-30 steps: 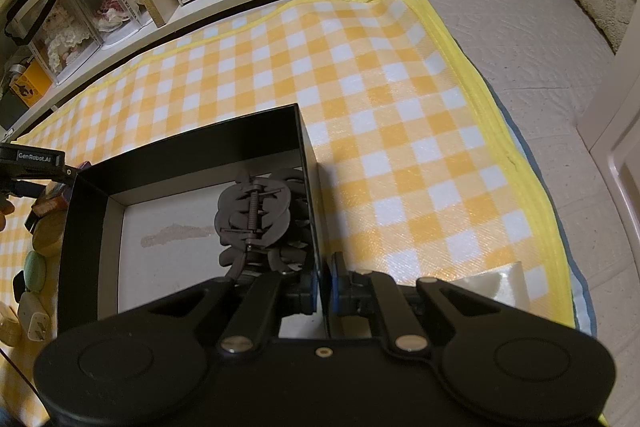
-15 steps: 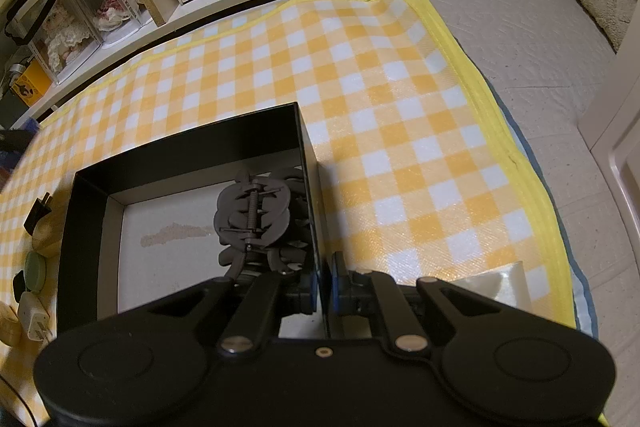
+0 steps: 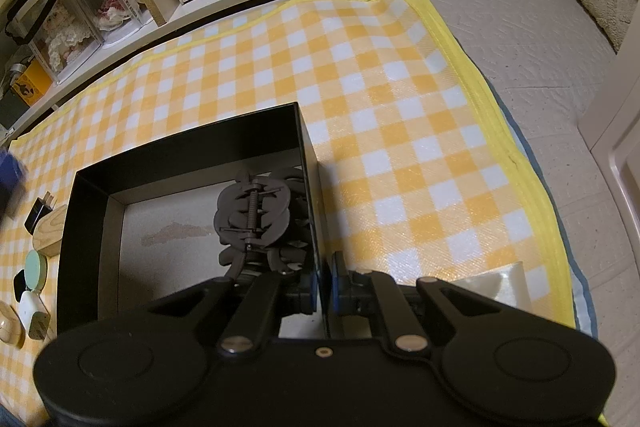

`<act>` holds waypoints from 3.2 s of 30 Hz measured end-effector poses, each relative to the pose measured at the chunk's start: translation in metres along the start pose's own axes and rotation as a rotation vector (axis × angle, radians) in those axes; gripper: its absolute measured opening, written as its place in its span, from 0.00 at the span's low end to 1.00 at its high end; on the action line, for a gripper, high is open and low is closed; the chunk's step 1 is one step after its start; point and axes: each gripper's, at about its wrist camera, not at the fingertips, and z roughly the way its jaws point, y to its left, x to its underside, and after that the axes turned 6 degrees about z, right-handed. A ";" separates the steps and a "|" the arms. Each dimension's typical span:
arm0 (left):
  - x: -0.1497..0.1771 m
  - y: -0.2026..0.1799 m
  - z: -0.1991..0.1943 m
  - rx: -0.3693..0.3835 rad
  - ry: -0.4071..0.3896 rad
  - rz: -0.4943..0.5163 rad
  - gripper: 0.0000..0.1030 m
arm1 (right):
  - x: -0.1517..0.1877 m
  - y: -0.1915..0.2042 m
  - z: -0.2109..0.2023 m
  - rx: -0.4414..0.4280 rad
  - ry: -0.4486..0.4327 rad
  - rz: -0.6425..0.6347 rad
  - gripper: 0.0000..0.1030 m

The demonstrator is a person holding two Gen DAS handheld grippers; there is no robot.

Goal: Organize rigid objects
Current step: 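Lower the card box into the black box beside the clip, release, then move the left gripper to the oval wooden case and grasp it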

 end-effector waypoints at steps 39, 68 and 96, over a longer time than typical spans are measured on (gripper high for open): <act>0.082 -0.055 0.106 0.156 0.227 -0.132 0.66 | 0.005 0.005 -0.003 -0.003 0.008 0.004 0.07; 0.083 -0.094 0.051 0.050 0.093 0.149 1.00 | -0.002 -0.004 -0.001 -0.009 0.012 0.013 0.07; 0.065 -0.055 -0.049 -0.127 -0.230 0.257 1.00 | -0.002 -0.004 -0.003 -0.006 0.013 0.011 0.07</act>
